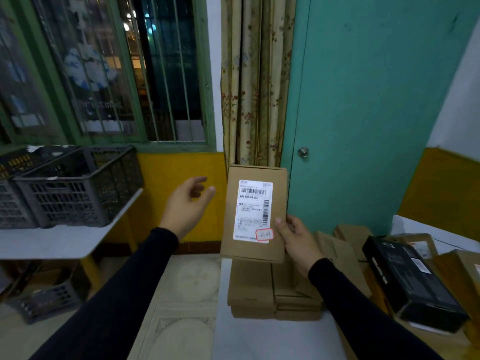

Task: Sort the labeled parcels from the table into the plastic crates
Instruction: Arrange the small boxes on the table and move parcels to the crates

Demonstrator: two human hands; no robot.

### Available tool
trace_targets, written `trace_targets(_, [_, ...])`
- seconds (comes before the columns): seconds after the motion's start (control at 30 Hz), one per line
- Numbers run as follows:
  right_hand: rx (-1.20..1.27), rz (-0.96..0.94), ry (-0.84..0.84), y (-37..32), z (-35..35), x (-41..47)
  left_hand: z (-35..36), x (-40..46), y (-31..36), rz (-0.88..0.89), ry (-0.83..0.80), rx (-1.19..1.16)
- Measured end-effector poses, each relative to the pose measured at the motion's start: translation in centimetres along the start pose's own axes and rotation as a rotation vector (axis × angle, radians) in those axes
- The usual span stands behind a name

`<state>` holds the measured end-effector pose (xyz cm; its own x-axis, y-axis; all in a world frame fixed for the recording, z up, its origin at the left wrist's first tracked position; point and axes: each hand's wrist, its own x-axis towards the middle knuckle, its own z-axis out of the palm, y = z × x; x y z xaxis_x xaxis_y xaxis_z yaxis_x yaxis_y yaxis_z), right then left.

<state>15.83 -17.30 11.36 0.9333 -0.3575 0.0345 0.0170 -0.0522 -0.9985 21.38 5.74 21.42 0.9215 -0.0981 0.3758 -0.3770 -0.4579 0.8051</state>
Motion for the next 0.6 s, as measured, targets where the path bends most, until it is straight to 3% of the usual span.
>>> trace_targets(0.3, [0.126, 0.073, -0.095, 0.9, 1.4, 0.3, 2.7, -4.1, -0.9, -0.2, -0.258, -0.183])
trace_targets(0.6, [0.094, 0.102, -0.321, -0.7, 7.2, -1.0, -1.3, -6.0, -4.0, -0.36, -0.024, -0.141])
